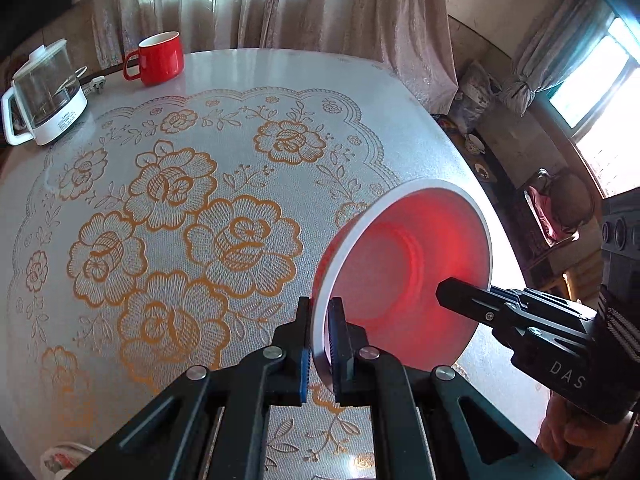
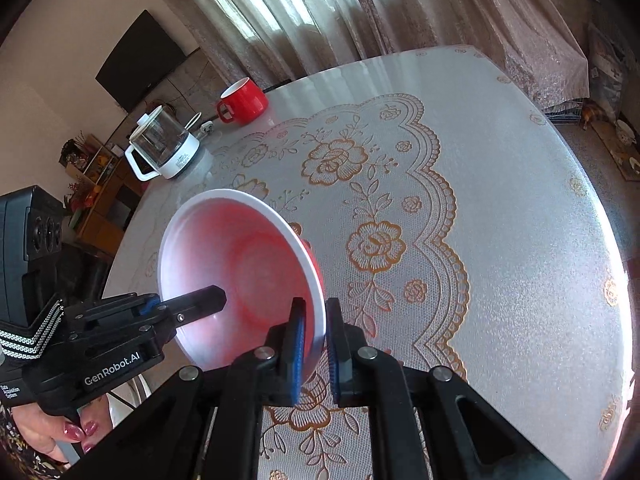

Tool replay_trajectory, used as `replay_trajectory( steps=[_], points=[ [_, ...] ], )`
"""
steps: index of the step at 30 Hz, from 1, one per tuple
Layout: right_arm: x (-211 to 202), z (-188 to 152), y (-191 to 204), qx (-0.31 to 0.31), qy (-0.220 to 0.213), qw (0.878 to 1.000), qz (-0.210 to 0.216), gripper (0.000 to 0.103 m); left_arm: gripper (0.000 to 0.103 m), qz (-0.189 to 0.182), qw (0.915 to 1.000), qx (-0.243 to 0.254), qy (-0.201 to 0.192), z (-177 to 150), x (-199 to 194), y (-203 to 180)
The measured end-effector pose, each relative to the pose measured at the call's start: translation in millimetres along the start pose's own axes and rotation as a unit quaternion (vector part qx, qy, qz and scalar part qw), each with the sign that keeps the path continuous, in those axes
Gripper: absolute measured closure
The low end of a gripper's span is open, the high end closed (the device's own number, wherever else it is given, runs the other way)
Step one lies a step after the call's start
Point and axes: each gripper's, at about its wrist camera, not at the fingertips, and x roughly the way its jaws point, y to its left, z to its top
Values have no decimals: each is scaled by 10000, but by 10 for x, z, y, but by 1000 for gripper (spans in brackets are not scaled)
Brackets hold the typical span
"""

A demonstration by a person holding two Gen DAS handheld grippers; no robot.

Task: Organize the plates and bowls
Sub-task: 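Carry the red bowl with both grippers over the steel basin, then lower the red bowl into the yellow bowl with both grippers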

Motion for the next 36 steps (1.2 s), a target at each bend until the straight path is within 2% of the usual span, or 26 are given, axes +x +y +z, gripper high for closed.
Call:
replay_trajectory(
  steps=[15, 22, 30, 36],
  points=[
    [-512, -806, 247, -2, 82, 9999, 65, 94, 94, -341, 9993, 143, 62, -880, -453, -76],
    [-660, -1199, 429, -31, 296, 9996, -27, 94, 94, -481, 9983, 183, 289, -1297, -591, -52],
    [-639, -1560, 627, -12, 604, 9982, -46, 93, 94, -487, 9973, 226, 505, -1717, -682, 62],
    [-513, -1748, 758, -88, 936, 9956, -40, 92, 94, -486, 9960, 45, 744, -1948, -641, 227]
  ],
)
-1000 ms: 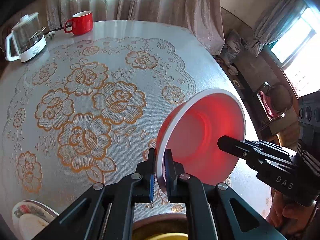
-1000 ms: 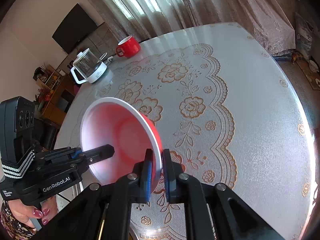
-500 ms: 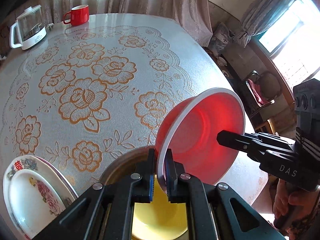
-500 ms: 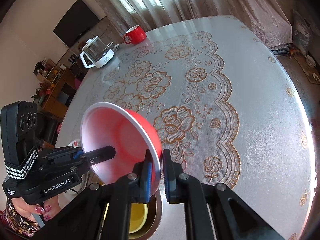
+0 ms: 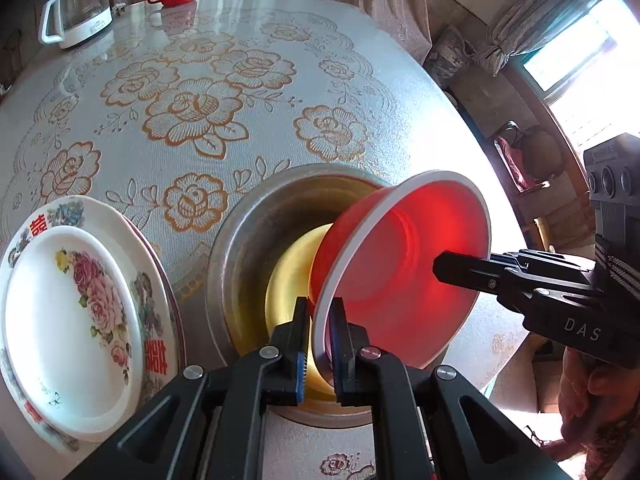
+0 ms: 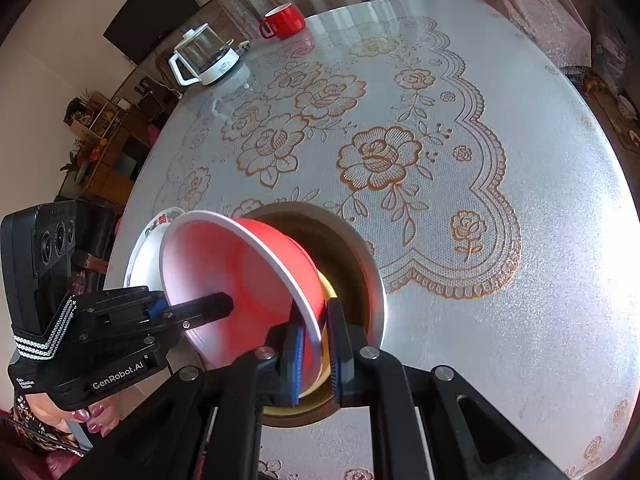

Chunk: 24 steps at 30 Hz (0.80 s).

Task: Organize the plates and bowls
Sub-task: 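Lower the red bowl into the yellow bowl with both grippers, then open both grippers and move them to the steel basin's rim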

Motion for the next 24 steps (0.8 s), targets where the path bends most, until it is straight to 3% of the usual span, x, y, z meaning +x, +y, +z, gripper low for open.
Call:
replay_trajectory(
  steps=[12, 15, 19, 24],
  points=[
    [198, -115, 132, -255, 422, 9985, -224, 91, 93, 53, 9999, -105, 126, -180, 99, 55],
    [215, -119, 130, -251, 465, 9983, -227, 91, 85, 65, 9998, -153, 96, -180, 80, 56],
    [233, -114, 132, -281, 470, 9980, -331, 91, 61, 68, 9995, -297, -39, -159, 26, 91],
    [195, -100, 95, -293, 396, 9979, -424, 87, 56, 207, 9987, -357, -311, -147, -132, 117]
  ],
)
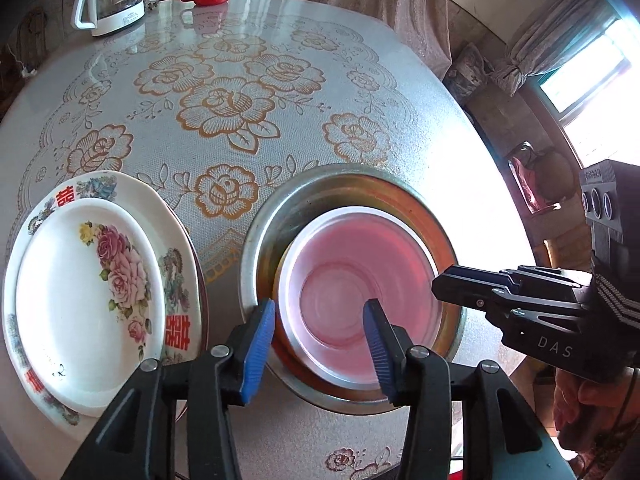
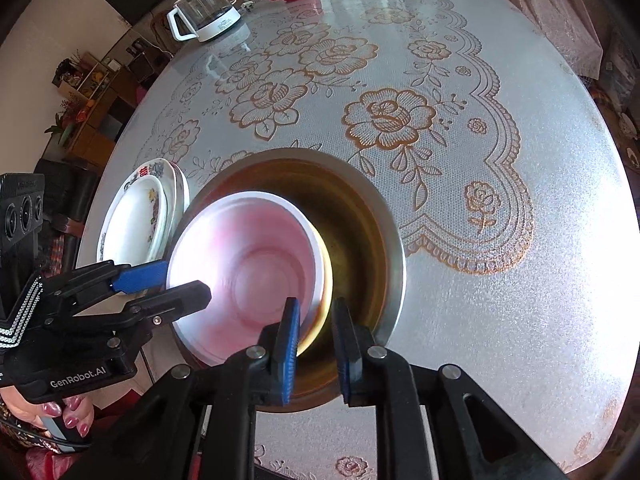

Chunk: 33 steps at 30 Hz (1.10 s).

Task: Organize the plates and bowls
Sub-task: 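Open both grippers and move them to the steel basin's rim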

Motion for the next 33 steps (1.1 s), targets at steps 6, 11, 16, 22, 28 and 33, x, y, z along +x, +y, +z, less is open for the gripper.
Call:
replay_trajectory(
  steps=[6, 11, 16, 22, 28, 33],
  points=[
    [-175, 37, -93, 103, -434, 9990, 74, 84, 54, 187, 9997, 45, -130, -117, -130, 109],
    [-269, 126, -283, 302, -735, 9968, -73, 75, 54, 32, 9999, -108, 69, -265, -63, 251],
    [-239, 202, -480, 530, -825, 9951, -129, 71, 55, -259, 9997, -42, 18, -342, -111, 225],
    [-57, 253, -565, 498, -695, 9963, -69, 71, 56, -360, 9990, 164, 186, -434, -107, 142],
    [60, 340, -578, 367, -673, 9968, 244, 70, 56, -283, 9992, 119, 273, -464, -39, 164],
    [201, 382, -517, 202, -409, 9984, 339, 75, 56, -360, 9990, 204, 171, -409, 33, 96]
  ],
)
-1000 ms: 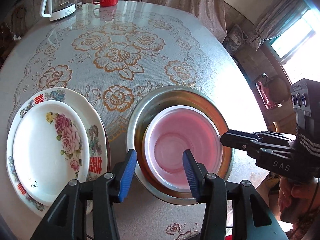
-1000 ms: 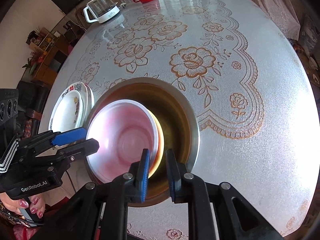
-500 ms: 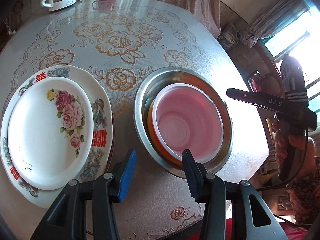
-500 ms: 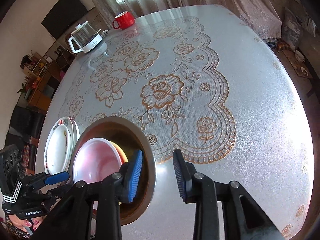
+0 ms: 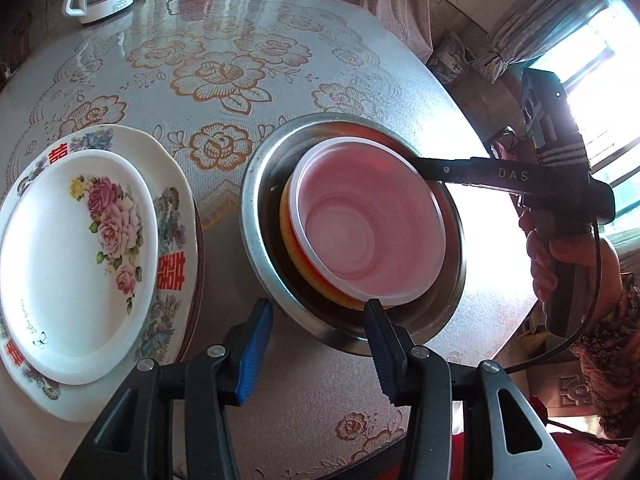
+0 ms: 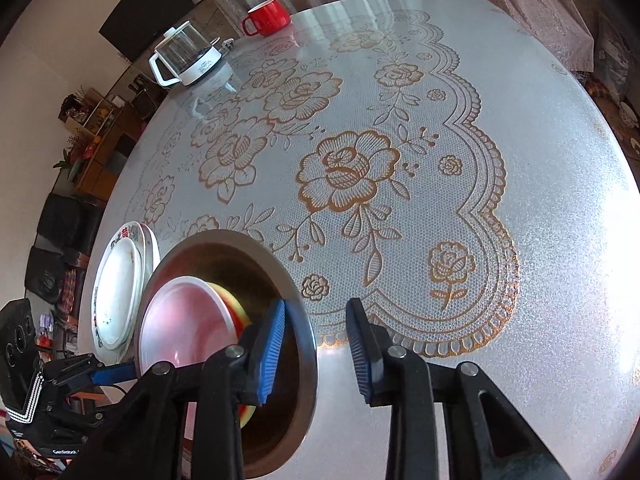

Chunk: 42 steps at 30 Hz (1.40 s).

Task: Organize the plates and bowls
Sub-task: 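Open both grippers and move them to the steel basin's rim, then grip the steel basin rim with both grippers and lift it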

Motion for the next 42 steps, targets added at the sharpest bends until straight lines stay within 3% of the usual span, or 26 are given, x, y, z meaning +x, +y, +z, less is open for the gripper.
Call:
replay_trajectory(
  steps=[5, 19, 22, 23, 26, 34, 42],
  points=[
    [65, -16, -37, 117, 88, 9996, 225, 84, 55, 37, 10000, -51, 12, 48, 68, -12],
    [42, -54, -181, 20, 169, 9998, 63, 86, 56, -162, 9997, -159, -21, 261, 243, -65],
    [88, -42, -250, 154, 240, 9994, 191, 89, 72, 16, 10000, -50, 4, 292, 295, -88],
    [103, -41, -275, 217, 244, 9992, 251, 90, 74, 96, 10000, 2, -2, 297, 309, -97],
    [131, -53, -295, 286, 229, 9987, 360, 93, 73, 266, 9994, 198, -115, 304, 300, -151],
    [84, -65, -178, -102, 57, 9998, 181, 93, 73, 519, 9974, 396, -312, 339, 234, -190],
    [-110, 5, -59, -220, -156, 9995, 190, 93, 73, 334, 9976, 306, -520, 369, 31, -188]
  ],
)
